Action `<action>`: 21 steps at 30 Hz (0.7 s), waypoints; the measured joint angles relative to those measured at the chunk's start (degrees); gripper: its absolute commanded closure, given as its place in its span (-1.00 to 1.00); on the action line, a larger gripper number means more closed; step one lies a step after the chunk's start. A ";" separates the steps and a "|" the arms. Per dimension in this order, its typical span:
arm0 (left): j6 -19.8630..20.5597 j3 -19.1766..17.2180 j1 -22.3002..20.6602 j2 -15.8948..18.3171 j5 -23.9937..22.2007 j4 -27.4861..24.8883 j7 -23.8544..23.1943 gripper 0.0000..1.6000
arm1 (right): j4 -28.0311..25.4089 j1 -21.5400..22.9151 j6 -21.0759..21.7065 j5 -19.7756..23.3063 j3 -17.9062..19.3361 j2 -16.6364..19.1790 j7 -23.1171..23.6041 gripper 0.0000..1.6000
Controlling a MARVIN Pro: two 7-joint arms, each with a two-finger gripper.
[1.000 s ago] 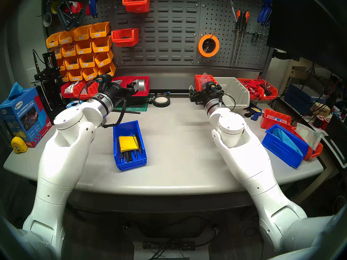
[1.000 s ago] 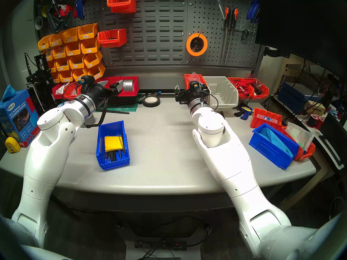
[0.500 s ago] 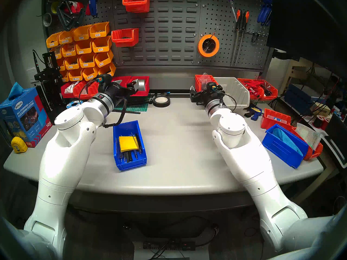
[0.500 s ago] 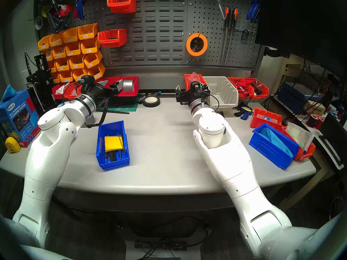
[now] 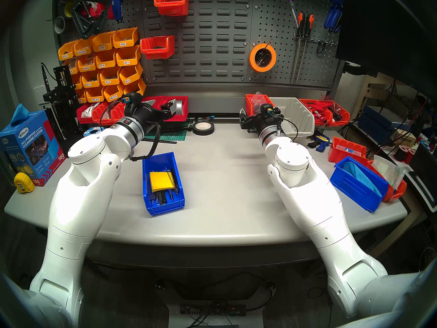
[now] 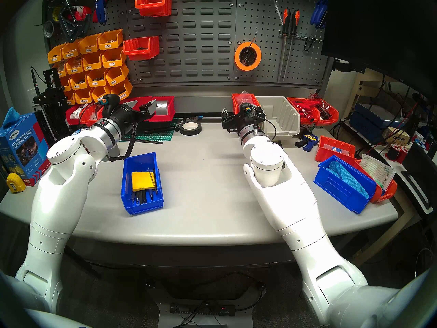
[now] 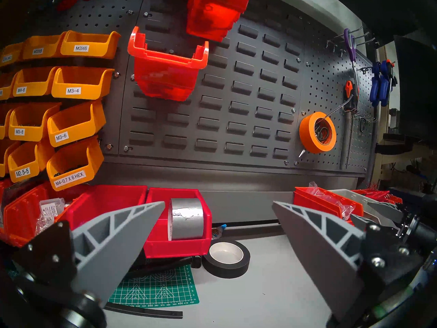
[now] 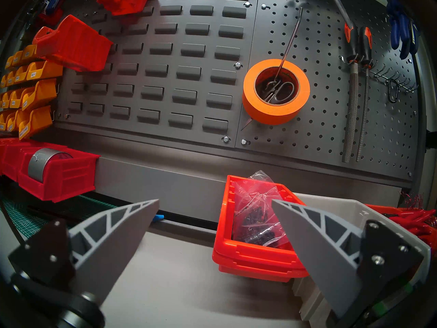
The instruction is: Hang all the unorganized tool boxes onto the wall
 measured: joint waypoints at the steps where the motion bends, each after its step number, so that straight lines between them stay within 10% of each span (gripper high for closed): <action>1: 0.00 -0.25 0.34 0.17 -0.03 -0.48 -0.12 -1.00 | 0.00 0.00 0.00 0.00 0.00 0.00 0.00 -1.00; 21: 11.72 -12.75 15.37 4.08 1.97 -9.32 0.10 -1.00 | 0.04 0.01 -0.01 0.00 -0.02 0.00 -0.13 -1.00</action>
